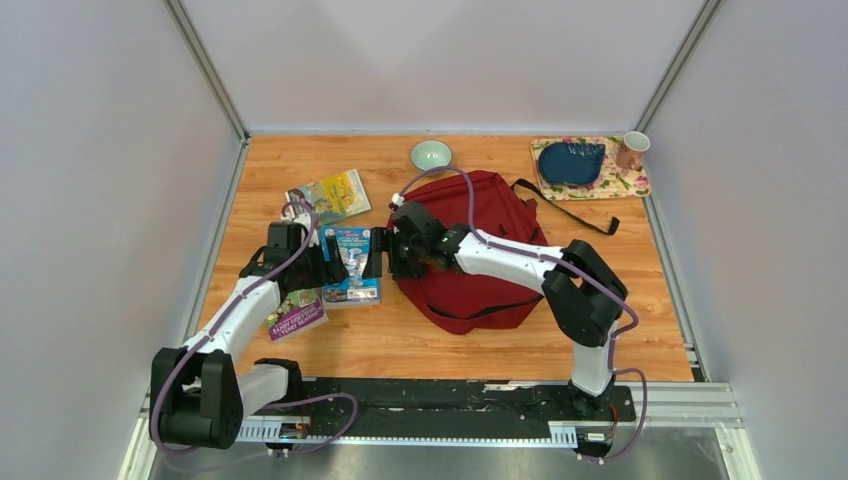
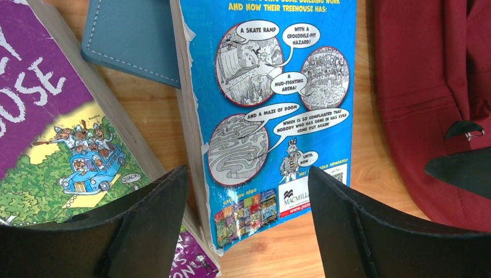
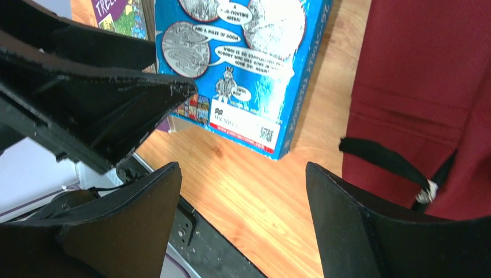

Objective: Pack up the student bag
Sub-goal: Pick up the book from the center of the board.

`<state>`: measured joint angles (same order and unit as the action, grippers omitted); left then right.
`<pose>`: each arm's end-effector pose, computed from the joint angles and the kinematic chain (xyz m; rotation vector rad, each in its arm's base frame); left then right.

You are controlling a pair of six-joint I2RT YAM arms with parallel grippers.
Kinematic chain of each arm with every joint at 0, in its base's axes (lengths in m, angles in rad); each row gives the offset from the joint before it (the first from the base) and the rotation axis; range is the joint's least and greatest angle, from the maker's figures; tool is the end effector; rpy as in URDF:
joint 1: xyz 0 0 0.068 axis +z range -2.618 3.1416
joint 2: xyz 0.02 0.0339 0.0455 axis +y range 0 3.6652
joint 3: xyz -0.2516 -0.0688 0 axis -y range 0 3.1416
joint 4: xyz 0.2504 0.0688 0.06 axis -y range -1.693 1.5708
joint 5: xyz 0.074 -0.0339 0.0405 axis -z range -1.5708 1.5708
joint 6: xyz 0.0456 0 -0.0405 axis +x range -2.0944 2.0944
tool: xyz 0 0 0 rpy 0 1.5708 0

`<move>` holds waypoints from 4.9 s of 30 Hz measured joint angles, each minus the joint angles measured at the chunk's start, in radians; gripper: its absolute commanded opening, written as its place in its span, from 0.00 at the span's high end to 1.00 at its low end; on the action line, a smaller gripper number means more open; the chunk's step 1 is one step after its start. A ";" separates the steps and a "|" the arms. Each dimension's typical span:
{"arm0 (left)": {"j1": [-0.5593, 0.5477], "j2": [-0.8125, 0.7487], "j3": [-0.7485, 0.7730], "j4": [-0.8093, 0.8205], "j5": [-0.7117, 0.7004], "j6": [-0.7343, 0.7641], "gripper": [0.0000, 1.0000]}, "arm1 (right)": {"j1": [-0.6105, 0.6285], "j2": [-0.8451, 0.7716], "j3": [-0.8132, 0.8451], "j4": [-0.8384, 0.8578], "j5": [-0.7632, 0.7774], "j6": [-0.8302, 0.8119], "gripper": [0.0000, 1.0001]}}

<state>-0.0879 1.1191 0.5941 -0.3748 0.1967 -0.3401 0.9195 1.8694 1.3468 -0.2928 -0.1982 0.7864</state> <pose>0.2291 -0.0291 0.1733 -0.2285 2.4848 -0.4251 0.2489 0.3413 0.1946 -0.2779 2.6123 0.9561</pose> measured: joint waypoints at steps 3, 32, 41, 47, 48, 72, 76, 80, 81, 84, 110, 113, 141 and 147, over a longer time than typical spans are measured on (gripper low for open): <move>0.000 0.003 -0.007 0.020 0.006 -0.004 0.17 | 0.000 0.051 0.042 0.001 -0.006 0.002 0.19; 0.018 0.001 -0.070 0.185 0.198 -0.119 0.89 | -0.053 0.257 0.105 0.097 -0.135 0.053 0.32; 0.018 0.028 -0.072 0.175 0.148 -0.121 1.00 | -0.053 0.251 0.085 0.126 -0.146 0.057 0.23; 0.013 -0.082 -0.077 0.144 0.225 -0.119 1.00 | -0.059 0.156 -0.008 0.134 -0.150 0.056 0.19; 0.013 -0.103 -0.072 0.132 0.240 -0.119 1.00 | -0.061 0.128 -0.029 0.131 -0.147 0.055 0.18; 0.011 -0.274 -0.021 0.356 0.664 -0.388 1.00 | -0.120 -0.396 -0.364 0.319 -0.138 0.103 0.13; 0.010 -0.290 -0.063 0.505 0.743 -0.486 1.00 | -0.150 -0.406 -0.375 0.379 -0.166 0.103 0.25; 0.004 -0.296 -0.092 0.622 0.775 -0.547 1.00 | -0.162 -0.420 -0.391 0.461 -0.228 0.105 0.92; 0.001 -0.296 -0.094 0.636 0.777 -0.553 0.95 | -0.162 -0.426 -0.398 0.480 -0.239 0.111 1.00; -0.011 -0.298 -0.096 0.650 0.744 -0.545 0.32 | -0.176 -0.460 -0.423 0.529 -0.269 0.119 1.00; -0.122 -0.141 -0.057 1.065 0.793 -0.702 0.20 | -0.176 -0.715 -0.636 0.792 -0.536 0.250 1.00; -0.130 -0.102 -0.070 1.201 0.821 -0.793 0.20 | -0.177 -0.715 -0.636 0.800 -0.585 0.249 1.00; -0.385 -0.303 -0.203 1.014 0.107 -0.684 1.00 | -0.207 -1.163 -0.844 0.250 -0.022 0.158 0.10; -0.546 -0.230 -0.203 1.085 -0.046 -0.691 1.00 | -0.181 -1.115 -0.909 0.431 0.009 0.250 0.09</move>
<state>-0.6342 0.8886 0.3908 0.7101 0.1505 -1.0309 0.7383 0.7547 0.4377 0.1387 -0.1890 1.0367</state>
